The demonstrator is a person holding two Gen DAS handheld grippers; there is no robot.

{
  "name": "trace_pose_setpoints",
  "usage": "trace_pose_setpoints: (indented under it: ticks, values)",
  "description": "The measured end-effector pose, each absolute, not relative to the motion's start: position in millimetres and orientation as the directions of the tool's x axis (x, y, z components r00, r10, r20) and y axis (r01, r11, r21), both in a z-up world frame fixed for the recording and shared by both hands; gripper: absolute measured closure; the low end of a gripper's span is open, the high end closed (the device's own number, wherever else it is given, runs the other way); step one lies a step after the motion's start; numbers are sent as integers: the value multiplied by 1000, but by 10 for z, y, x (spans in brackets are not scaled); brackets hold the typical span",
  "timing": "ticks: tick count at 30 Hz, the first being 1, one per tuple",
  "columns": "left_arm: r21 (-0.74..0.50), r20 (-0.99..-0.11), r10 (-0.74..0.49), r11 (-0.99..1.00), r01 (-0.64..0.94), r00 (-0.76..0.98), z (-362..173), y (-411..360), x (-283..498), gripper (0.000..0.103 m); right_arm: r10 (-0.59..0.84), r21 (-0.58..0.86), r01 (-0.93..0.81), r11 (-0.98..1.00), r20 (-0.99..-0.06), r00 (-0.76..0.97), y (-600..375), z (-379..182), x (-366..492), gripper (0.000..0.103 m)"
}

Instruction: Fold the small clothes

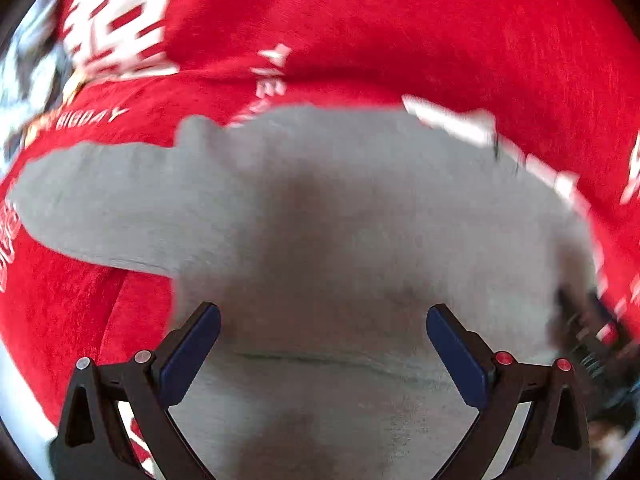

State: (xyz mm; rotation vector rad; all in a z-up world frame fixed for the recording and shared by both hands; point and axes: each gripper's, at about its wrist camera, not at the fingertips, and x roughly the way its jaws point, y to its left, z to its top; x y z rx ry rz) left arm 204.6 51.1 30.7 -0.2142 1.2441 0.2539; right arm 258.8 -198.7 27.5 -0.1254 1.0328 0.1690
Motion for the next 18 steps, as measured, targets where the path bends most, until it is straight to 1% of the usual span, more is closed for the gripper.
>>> trace_pose_setpoints:
  ticks: [1,3,5,6,8,10,13,15,18]
  values:
    - [18,-958,101,955,-297,267,212,464,2047,0,78,-27,-198,980,-860,503,-1983,274,2583,17]
    - [-44,-951,59,945,-324,302,220,583,1974,0,76,-30,-197,980,-858,508,-1980,269,2577,17]
    - [-42,-952,66,939,-341,299,250,747,1914,0,72,-35,-196,980,-856,513,-1976,267,2571,17]
    - [-27,-947,88,936,-352,308,275,885,1857,0,69,-38,-196,980,-855,515,-1972,265,2569,16]
    - [47,-938,181,911,-410,295,288,1207,1734,0,69,-39,-196,980,-854,516,-1973,260,2573,16]
    - [65,-940,221,865,-497,261,256,1680,1612,0,72,-36,-197,980,-853,516,-1979,256,2576,16]
    - [35,-949,230,756,-654,215,180,2527,1352,0,75,-34,-198,980,-854,516,-1985,253,2582,16]
    - [-15,-947,233,657,-754,222,183,3119,1142,0,73,-35,-197,980,-855,514,-1979,253,2581,16]
    - [-71,-941,246,527,-847,232,174,3781,907,0,46,-50,-181,982,-871,490,-1949,311,2612,16]
